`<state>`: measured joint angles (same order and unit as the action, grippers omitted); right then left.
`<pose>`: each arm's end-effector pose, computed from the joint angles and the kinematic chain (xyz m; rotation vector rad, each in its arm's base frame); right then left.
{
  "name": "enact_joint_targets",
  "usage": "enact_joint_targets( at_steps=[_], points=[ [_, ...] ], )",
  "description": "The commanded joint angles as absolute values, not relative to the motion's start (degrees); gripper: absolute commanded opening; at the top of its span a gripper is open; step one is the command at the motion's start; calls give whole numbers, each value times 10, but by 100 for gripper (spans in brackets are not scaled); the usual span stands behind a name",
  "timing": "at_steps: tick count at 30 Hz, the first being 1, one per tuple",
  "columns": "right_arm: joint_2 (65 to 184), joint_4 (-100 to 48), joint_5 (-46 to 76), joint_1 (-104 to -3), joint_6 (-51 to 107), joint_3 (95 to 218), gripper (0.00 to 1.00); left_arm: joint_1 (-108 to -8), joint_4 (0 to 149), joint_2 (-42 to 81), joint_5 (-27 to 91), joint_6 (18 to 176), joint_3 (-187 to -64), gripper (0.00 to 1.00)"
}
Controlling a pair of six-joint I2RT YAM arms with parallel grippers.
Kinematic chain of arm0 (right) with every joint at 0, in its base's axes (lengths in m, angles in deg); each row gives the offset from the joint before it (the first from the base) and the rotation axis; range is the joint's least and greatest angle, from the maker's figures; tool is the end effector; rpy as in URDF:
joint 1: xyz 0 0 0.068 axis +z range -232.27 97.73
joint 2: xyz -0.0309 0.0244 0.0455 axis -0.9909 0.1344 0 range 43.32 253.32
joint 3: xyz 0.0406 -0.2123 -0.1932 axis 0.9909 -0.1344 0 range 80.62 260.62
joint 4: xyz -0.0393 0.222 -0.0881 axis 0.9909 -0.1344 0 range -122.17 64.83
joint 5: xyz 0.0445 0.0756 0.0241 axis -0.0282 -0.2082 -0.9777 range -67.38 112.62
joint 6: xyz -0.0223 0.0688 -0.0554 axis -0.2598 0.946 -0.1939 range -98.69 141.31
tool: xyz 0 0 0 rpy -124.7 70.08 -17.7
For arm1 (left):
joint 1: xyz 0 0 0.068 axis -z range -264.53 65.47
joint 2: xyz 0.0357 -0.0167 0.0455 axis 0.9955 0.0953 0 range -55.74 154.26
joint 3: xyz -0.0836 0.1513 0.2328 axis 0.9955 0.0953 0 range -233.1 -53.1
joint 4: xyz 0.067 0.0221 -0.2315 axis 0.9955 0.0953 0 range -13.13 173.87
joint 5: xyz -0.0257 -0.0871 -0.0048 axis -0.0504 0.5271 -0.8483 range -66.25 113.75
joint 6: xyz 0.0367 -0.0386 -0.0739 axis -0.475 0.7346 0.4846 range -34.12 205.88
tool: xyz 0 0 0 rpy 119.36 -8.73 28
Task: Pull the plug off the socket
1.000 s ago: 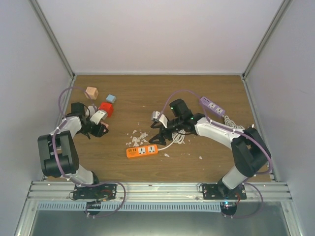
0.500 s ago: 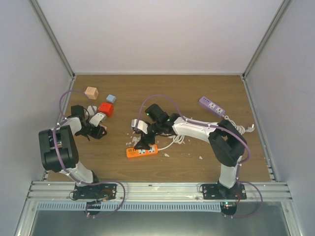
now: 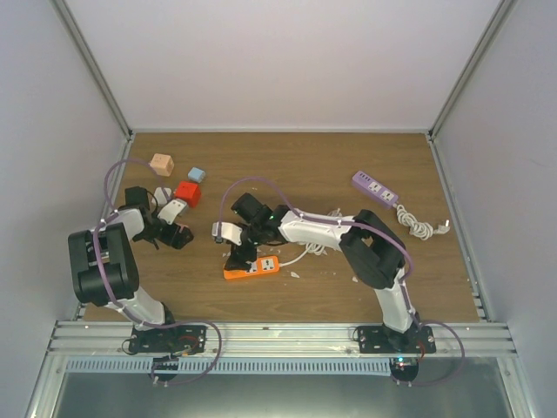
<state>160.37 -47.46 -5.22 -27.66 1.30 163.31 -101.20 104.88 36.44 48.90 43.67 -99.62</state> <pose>0.2281 0.3869 0.1652 -1.7316 1.9528 0.8479 0.2704 0.0448 0.1347 0.6717 2.5779 -0.3295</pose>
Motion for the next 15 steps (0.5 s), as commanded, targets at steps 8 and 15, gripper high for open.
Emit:
enact_joint_targets(
  at_steps=[8, 15],
  points=[
    [1671, -538, -6, -218, -33, 1710, 77, -1018, 1073, 323, 510, 443, -984, 99],
    [1662, -576, -1, -209, -91, 1681, 62, -1018, 1095, 303, 529, 447, -999, 99]
  ],
)
